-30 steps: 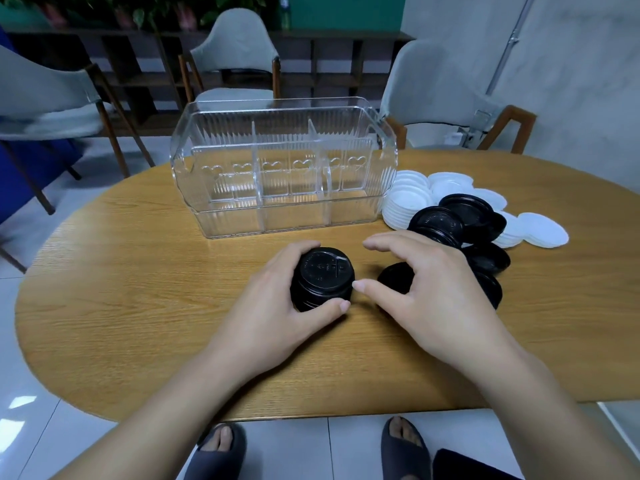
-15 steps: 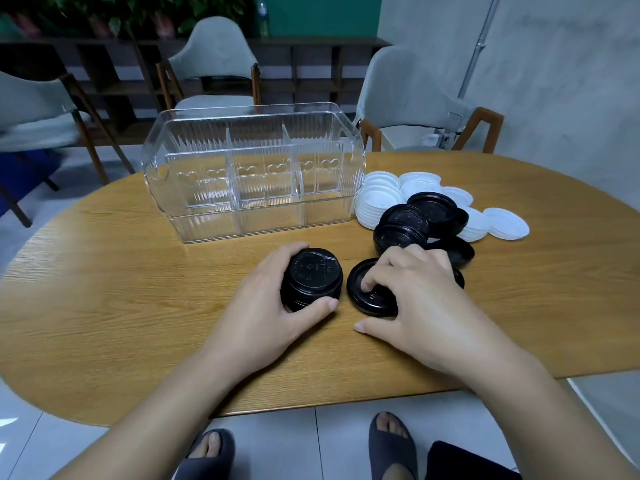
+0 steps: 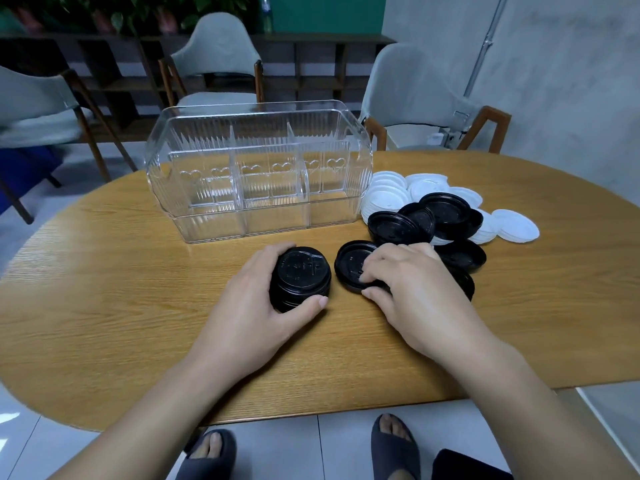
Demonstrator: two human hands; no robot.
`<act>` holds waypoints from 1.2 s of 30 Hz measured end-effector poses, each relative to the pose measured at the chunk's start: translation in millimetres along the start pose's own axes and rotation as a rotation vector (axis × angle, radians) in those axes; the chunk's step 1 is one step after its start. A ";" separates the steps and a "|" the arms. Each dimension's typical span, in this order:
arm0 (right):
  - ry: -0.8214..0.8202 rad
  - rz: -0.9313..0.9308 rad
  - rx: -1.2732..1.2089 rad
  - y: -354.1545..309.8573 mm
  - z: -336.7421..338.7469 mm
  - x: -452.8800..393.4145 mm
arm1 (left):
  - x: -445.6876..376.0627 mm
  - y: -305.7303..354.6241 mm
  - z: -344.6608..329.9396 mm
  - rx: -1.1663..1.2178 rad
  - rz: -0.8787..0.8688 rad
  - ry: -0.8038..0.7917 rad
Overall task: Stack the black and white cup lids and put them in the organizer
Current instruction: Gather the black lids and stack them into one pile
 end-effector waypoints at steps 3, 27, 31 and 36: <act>0.019 -0.005 -0.001 -4.1 -6.4 -7.9 | 1.0 -2.8 3.3 -0.002 0.000 0.000; 0.289 -0.297 -1.151 -36.3 15.1 -15.5 | 2.9 -7.0 21.0 0.063 -0.028 -0.003; 0.205 -0.271 -1.340 -52.9 11.8 -22.8 | -1.1 3.8 27.7 0.161 -0.122 0.058; 0.115 -0.214 -1.427 -68.8 4.3 -27.9 | -4.4 10.3 28.7 0.199 -0.179 0.167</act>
Point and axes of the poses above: each hand's wrist, its own x-axis away from the middle knuckle, its own z-axis out of the back of the hand, y = z × x, the point moved 2 cm from there along -x, towards the middle knuckle, and after that the axes turned 3 degrees about -y, right-handed, at the moved point
